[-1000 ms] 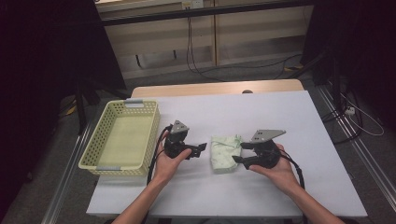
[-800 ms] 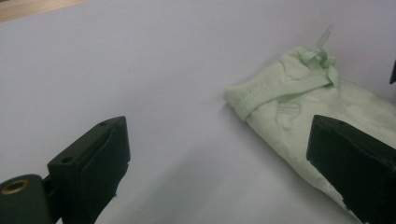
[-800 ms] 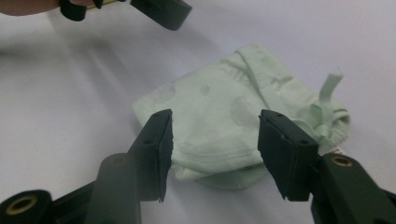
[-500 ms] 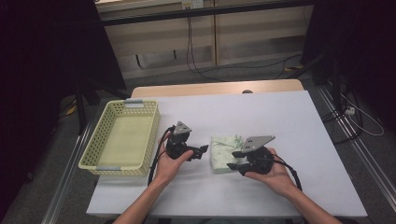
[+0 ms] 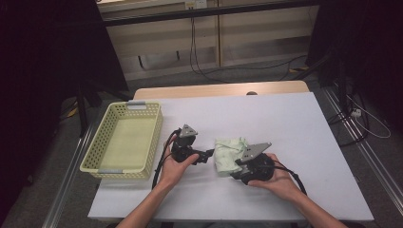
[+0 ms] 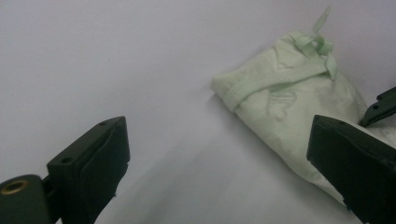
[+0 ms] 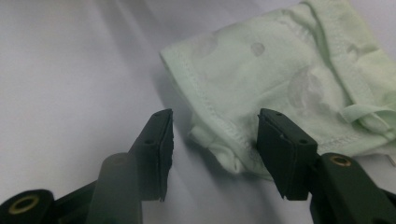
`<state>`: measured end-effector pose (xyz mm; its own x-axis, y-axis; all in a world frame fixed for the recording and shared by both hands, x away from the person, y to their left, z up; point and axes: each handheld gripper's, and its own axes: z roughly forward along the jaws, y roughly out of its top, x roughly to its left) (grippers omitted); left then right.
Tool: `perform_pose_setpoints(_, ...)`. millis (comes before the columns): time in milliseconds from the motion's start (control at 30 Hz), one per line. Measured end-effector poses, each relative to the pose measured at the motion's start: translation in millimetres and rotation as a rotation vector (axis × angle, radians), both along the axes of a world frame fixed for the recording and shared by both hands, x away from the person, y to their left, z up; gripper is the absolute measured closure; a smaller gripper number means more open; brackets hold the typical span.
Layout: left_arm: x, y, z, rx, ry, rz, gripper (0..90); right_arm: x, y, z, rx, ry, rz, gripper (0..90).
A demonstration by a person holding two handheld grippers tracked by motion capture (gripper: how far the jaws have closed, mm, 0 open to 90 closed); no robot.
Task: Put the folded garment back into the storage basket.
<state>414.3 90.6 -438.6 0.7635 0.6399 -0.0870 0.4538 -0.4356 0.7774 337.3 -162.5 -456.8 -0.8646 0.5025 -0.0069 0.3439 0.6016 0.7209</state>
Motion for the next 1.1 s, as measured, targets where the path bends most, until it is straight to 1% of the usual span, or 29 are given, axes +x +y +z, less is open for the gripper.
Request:
perform_pose_setpoints(67,0.6,-0.7,0.1,-0.008,-0.001,0.003,5.9,0.6,0.9,-0.8,-0.007,-0.010,0.003,46.7)
perform_pose_setpoints(167,0.0,-2.0,0.8,-0.016,-0.014,0.014,5.8,1.8,0.9,-2.5,-0.011,-0.020,-0.002,48.6)
perform_pose_setpoints(233,0.5,-2.1,1.3,-0.012,-0.029,0.018,5.7,3.0,0.6,-2.7,-0.013,-0.022,-0.001,49.1)
perform_pose_setpoints(300,1.1,-2.7,1.3,-0.020,-0.031,0.025,5.7,4.1,0.2,-2.9,-0.017,-0.025,0.001,51.5)
perform_pose_setpoints(367,1.5,-3.7,1.4,-0.027,-0.024,0.025,5.7,4.8,0.2,-3.3,-0.018,-0.032,0.005,51.9)
perform_pose_setpoints(400,2.1,-3.6,2.2,-0.018,-0.024,0.022,5.6,5.6,0.1,-3.6,-0.017,-0.037,0.009,52.8)
perform_pose_setpoints(467,2.8,-4.9,2.3,-0.030,-0.024,0.026,5.5,6.6,-0.1,-4.0,-0.016,-0.042,0.020,53.6)
perform_pose_setpoints(533,3.4,-6.0,2.7,-0.029,-0.020,0.035,5.5,7.1,0.1,-4.3,-0.014,-0.048,0.020,56.2)
perform_pose_setpoints(567,3.6,-6.8,2.6,-0.032,-0.025,0.043,5.5,7.3,0.3,-4.5,-0.012,-0.050,0.020,57.7)
perform_pose_setpoints(667,4.7,-7.3,3.1,-0.030,-0.025,0.037,5.5,8.2,2.1,-4.4,-0.016,-0.063,0.022,65.8)
perform_pose_setpoints(700,5.0,-7.8,3.5,-0.025,-0.025,0.035,5.5,8.8,2.5,-4.5,-0.017,-0.070,0.025,67.2)
perform_pose_setpoints(733,5.1,-8.9,3.5,-0.031,-0.025,0.040,5.5,9.3,2.5,-4.4,-0.019,-0.068,0.026,68.7)
perform_pose_setpoints(767,5.6,-8.9,3.8,-0.026,-0.029,0.037,5.5,10.2,2.5,-3.8,-0.020,-0.062,0.023,71.2)
perform_pose_setpoints(800,5.8,-9.5,4.1,-0.026,-0.029,0.036,5.5,11.4,2.3,-3.6,-0.025,-0.066,0.022,73.7)
perform_pose_setpoints(900,6.8,-11.4,4.1,-0.025,-0.029,0.040,5.5,13.3,1.7,-3.5,-0.018,-0.054,0.021,75.3)
perform_pose_setpoints(967,8.1,-11.8,3.7,-0.027,-0.033,0.047,5.6,13.1,2.2,-3.2,-0.022,-0.061,0.020,76.6)
perform_pose_setpoints(1000,9.1,-11.6,3.6,-0.020,-0.039,0.051,5.7,12.7,2.6,-3.0,-0.024,-0.060,0.018,77.5)
perform_pose_setpoints(1100,13.5,-12.6,1.6,-0.032,-0.040,0.064,6.6,12.7,3.9,-2.0,-0.022,-0.053,-0.003,80.2)
